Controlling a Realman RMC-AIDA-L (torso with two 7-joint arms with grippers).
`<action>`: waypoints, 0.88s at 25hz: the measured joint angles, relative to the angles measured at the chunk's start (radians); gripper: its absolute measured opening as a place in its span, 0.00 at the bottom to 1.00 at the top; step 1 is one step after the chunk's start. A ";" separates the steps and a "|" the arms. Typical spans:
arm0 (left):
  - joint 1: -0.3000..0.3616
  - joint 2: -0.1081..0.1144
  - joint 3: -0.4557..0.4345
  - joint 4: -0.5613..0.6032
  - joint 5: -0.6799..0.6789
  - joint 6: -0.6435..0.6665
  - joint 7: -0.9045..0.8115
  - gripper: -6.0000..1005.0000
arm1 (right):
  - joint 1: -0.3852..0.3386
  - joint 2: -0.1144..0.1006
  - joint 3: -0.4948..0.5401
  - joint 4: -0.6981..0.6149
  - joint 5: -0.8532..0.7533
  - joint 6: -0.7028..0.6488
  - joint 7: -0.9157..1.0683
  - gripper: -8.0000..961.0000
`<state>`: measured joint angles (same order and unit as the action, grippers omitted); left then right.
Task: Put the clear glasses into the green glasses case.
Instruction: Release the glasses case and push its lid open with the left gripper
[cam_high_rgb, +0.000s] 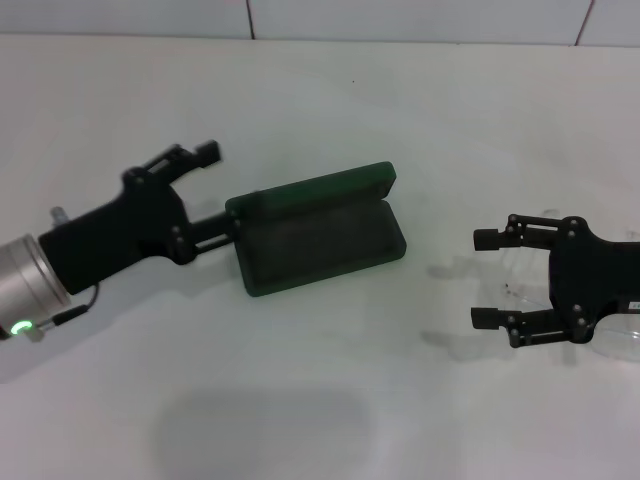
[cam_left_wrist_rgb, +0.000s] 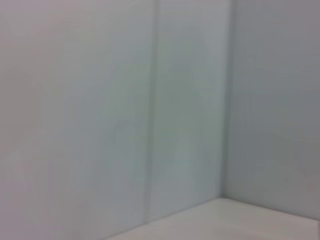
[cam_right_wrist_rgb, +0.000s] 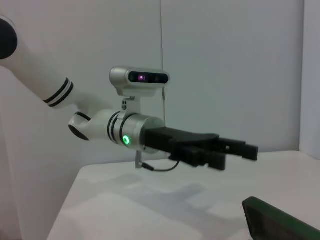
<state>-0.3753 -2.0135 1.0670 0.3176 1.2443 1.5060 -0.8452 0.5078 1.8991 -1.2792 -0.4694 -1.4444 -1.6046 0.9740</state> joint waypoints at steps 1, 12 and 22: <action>0.001 0.003 -0.010 0.002 0.002 -0.026 0.000 0.88 | 0.000 0.000 0.001 0.000 -0.001 0.000 0.000 0.89; -0.031 0.004 -0.005 0.019 0.161 -0.201 -0.058 0.88 | 0.002 -0.001 -0.002 -0.003 -0.006 -0.002 0.005 0.89; -0.056 -0.022 -0.016 0.028 0.180 -0.289 -0.047 0.88 | 0.007 0.000 -0.002 -0.006 -0.026 -0.008 0.005 0.89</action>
<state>-0.4316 -2.0358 1.0514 0.3456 1.4245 1.2166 -0.8927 0.5143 1.8992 -1.2812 -0.4755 -1.4707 -1.6129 0.9794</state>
